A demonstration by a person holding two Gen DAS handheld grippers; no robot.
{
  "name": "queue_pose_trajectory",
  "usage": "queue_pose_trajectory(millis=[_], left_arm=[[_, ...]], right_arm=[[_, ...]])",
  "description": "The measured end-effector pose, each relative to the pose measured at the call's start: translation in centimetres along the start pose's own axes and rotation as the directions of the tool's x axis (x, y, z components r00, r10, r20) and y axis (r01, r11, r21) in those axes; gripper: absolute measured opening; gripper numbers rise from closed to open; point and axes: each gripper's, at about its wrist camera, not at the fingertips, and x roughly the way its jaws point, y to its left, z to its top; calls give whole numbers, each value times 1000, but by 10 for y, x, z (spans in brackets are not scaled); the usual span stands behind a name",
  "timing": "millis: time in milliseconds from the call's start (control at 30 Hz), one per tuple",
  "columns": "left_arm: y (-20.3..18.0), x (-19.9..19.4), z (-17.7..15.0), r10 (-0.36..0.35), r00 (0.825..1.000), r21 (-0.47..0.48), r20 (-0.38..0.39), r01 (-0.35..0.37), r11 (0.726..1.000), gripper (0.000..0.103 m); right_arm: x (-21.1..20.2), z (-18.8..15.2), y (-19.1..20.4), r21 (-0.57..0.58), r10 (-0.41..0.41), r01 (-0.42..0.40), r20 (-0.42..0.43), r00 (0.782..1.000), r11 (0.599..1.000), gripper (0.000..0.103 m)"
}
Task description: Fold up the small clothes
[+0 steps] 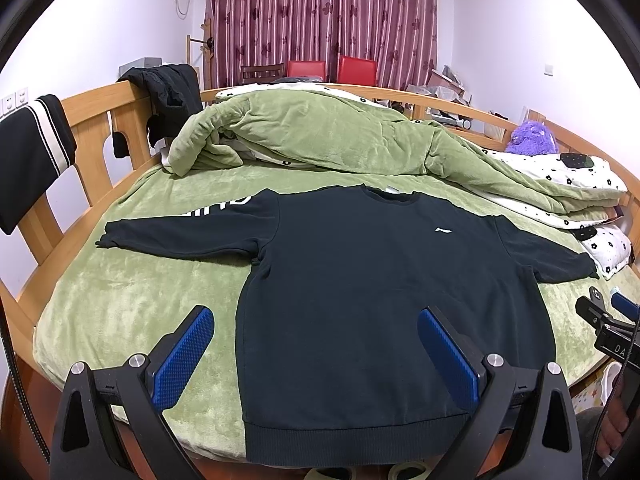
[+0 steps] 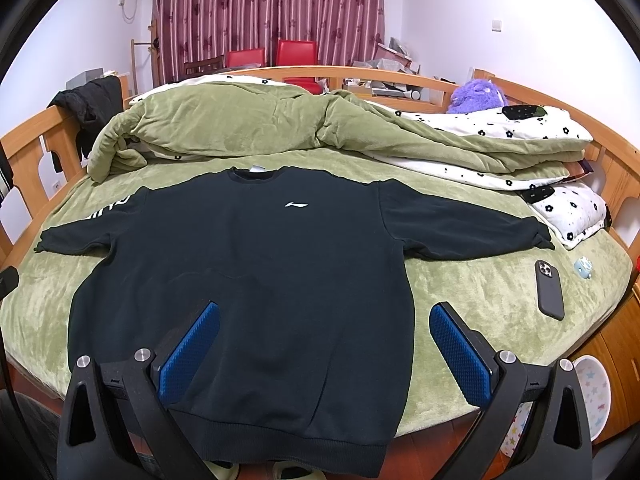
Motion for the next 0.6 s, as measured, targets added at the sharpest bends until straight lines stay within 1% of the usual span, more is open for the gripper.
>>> queue_pose_trajectory(millis=[600], left_arm=[[2, 0, 0, -1, 1000, -2, 1, 1, 1000, 103]], right_arm=[[-1, 0, 0, 5, 2, -2, -1, 1000, 1000, 102]])
